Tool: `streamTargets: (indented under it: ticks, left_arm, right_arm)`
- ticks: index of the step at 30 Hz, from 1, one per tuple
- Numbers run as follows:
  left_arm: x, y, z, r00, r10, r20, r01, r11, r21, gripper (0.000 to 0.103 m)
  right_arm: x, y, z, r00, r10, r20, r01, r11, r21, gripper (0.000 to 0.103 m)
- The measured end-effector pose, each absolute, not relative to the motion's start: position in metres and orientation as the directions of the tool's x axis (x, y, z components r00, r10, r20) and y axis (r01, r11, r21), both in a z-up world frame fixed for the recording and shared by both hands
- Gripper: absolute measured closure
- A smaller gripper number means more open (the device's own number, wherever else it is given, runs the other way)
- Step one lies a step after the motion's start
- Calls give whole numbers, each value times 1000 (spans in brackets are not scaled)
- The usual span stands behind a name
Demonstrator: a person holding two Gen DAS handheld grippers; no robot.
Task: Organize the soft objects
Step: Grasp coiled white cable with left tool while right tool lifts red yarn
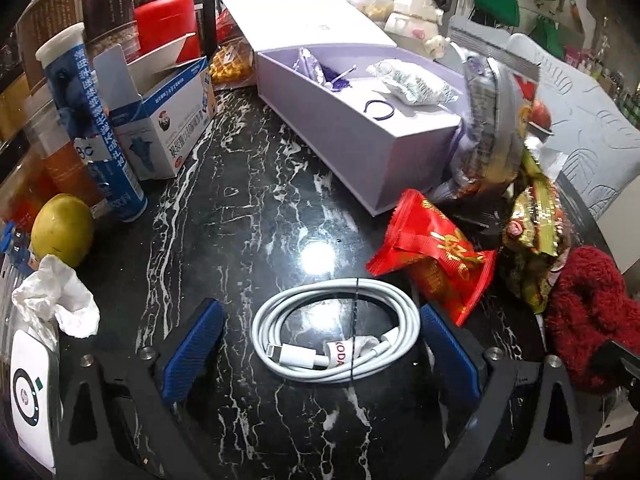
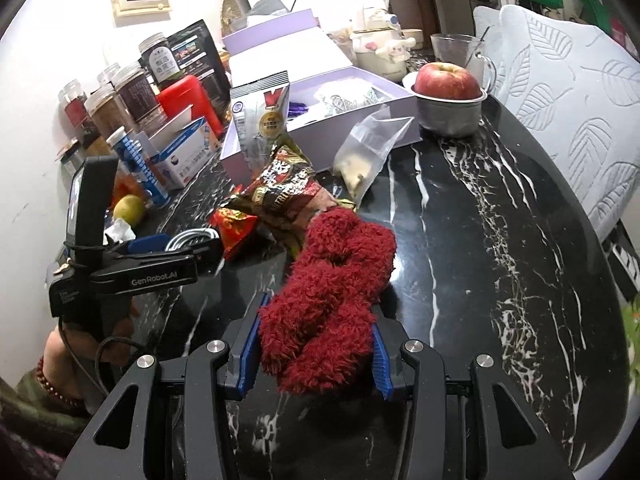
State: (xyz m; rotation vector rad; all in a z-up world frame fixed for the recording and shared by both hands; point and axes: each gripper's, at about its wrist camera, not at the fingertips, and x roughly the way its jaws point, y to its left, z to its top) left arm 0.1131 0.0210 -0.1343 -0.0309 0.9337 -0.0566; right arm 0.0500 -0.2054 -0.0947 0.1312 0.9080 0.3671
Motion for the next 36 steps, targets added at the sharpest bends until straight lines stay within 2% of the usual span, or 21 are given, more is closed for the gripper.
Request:
streamTargets:
  ticks: [1, 2, 7, 15, 20, 25, 29, 33, 34, 36]
  left_arm:
    - [110, 20, -133, 603, -64, -795, 48, 998, -44, 23]
    - [108, 19, -132, 605, -71, -793, 58, 997, -46, 25]
    - [100, 17, -130, 596, -101, -797, 87, 994, -61, 26]
    - [60, 5, -124, 552, -234, -800, 194, 970, -150, 26]
    - [36, -15, -124, 532, -260, -806, 270, 954, -129, 26]
    - [33, -26, -126, 545, -208, -812, 277, 959, -60, 24]
    - [31, -31, -129, 554, -179, -813, 267, 963, -30, 15]
    - [28, -30, -130, 562, -176, -808, 258, 966, -31, 15]
    - [28, -30, -130, 565, -178, -806, 259, 965, -32, 15]
    - [28, -27, -129, 576, -180, -797, 257, 966, -32, 25]
  right_arm:
    - [49, -206, -95, 559, 365, -745, -253, 930, 266, 58]
    - [49, -207, -95, 560, 364, -744, -251, 931, 267, 58]
    - [45, -208, -94, 567, 361, -741, -246, 932, 266, 58]
    - [33, -214, -94, 569, 354, -742, -235, 935, 266, 58]
    - [22, -219, -96, 564, 345, -750, -235, 938, 254, 58]
    - [17, -222, -101, 562, 337, -756, -219, 941, 257, 56]
    - [20, -222, -106, 571, 316, -758, -201, 949, 244, 39]
    - [27, -219, -115, 565, 312, -764, -194, 950, 244, 37]
    - [27, -218, -116, 570, 311, -760, -198, 950, 240, 37]
    - [27, -214, -117, 577, 296, -761, -206, 955, 215, 37]
